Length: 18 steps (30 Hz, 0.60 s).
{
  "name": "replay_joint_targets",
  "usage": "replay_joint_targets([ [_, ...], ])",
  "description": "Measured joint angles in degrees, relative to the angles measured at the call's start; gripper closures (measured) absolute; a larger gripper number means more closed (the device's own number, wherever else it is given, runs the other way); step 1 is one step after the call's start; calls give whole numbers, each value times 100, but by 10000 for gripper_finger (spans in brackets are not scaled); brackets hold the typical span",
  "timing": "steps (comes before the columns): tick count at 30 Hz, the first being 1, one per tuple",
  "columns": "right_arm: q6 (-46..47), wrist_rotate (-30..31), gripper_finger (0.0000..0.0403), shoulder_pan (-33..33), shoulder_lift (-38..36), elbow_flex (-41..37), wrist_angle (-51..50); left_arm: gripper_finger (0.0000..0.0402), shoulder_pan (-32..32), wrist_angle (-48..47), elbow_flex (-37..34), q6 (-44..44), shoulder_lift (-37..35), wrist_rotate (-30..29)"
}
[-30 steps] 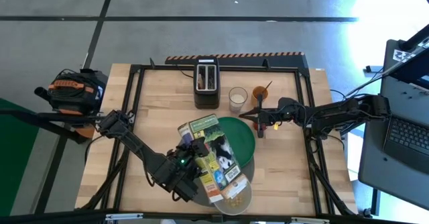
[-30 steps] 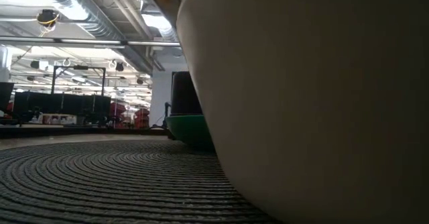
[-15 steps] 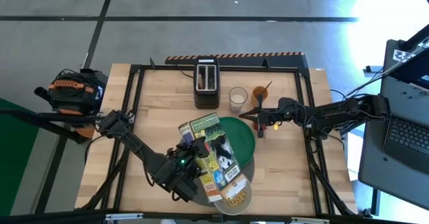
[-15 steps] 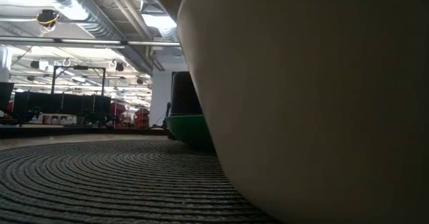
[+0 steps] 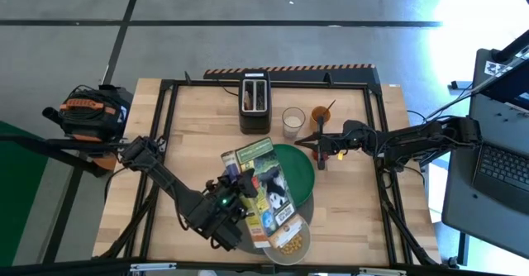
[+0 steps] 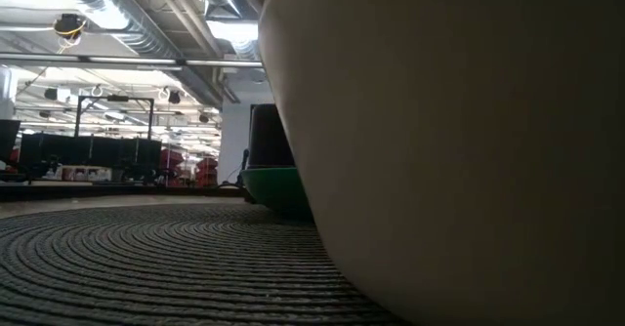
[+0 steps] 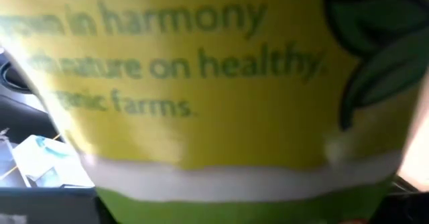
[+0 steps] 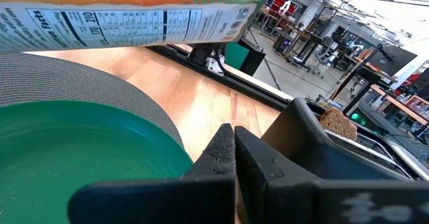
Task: Arrange a breakfast setting
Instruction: Pour the cereal into the white bowl
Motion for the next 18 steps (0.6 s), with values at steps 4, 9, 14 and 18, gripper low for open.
replay_joint_targets([
  [4,0,0,403,0,0,0,2,189,1,-1,0,2,0,-2],
  [9,0,0,403,0,0,0,2,189,-1,1,-2,45,0,-113],
  [14,0,0,403,0,0,0,0,189,1,6,-2,153,0,-149],
  [18,0,0,403,0,0,0,0,189,-1,5,-2,157,0,-149],
])
